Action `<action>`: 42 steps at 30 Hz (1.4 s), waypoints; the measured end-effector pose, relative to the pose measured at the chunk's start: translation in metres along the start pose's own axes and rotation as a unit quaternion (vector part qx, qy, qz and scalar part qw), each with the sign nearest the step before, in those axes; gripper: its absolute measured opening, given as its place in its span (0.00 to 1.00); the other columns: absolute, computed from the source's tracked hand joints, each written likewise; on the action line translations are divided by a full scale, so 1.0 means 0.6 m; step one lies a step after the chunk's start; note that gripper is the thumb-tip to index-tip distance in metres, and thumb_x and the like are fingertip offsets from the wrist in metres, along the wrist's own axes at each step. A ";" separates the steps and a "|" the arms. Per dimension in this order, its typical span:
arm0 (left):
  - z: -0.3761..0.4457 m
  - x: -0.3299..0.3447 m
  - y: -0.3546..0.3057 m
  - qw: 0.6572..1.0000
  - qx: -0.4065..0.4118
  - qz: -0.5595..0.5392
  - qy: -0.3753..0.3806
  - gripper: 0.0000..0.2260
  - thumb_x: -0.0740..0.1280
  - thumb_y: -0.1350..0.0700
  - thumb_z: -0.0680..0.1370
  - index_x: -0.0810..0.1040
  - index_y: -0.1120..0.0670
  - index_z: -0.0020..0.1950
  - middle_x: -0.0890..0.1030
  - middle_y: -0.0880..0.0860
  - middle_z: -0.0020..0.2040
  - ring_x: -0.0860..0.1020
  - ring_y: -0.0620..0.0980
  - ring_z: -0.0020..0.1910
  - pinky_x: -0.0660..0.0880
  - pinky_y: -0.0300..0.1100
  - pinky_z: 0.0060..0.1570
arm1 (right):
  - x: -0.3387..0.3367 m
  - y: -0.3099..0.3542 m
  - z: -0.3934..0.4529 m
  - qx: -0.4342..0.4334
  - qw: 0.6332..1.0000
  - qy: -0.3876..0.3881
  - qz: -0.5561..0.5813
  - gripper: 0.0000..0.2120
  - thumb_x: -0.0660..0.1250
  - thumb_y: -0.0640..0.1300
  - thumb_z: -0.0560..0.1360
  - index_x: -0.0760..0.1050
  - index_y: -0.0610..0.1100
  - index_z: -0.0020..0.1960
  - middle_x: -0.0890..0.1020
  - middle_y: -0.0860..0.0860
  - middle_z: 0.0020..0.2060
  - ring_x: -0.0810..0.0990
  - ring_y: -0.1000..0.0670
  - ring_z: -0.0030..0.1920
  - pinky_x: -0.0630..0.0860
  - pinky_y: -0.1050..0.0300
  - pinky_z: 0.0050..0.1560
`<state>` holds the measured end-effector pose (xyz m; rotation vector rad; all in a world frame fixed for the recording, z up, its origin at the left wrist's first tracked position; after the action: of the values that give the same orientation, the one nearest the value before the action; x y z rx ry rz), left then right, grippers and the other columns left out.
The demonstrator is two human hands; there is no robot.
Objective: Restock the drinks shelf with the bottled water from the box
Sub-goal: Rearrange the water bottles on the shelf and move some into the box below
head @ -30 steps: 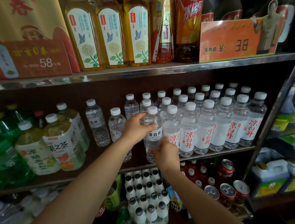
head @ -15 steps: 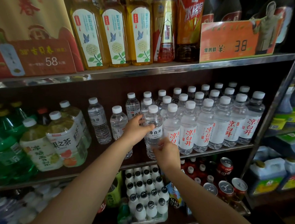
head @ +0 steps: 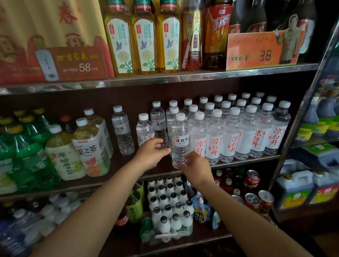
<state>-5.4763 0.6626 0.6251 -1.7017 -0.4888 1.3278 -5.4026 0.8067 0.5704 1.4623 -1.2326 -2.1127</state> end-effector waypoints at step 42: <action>-0.297 0.431 0.541 0.969 -0.130 0.073 0.197 0.25 0.72 0.53 0.74 0.70 0.52 0.69 0.72 0.51 0.68 0.70 0.50 0.67 0.70 0.40 0.56 | 0.287 -0.528 -0.403 0.240 0.958 0.152 -0.035 0.23 0.72 0.49 0.73 0.71 0.45 0.65 0.79 0.49 0.56 0.77 0.51 0.49 0.73 0.62 0.41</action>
<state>-5.2917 0.6159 0.2156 -2.1938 -0.3188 1.0159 -5.1985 0.7663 0.1892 1.9643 -1.6578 -1.6002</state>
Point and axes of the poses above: each hand's wrist, its own z-axis towards the middle knuckle, its own x-axis out of the palm, y = z × x, the point moved 5 cm from there along z, towards the middle knuckle
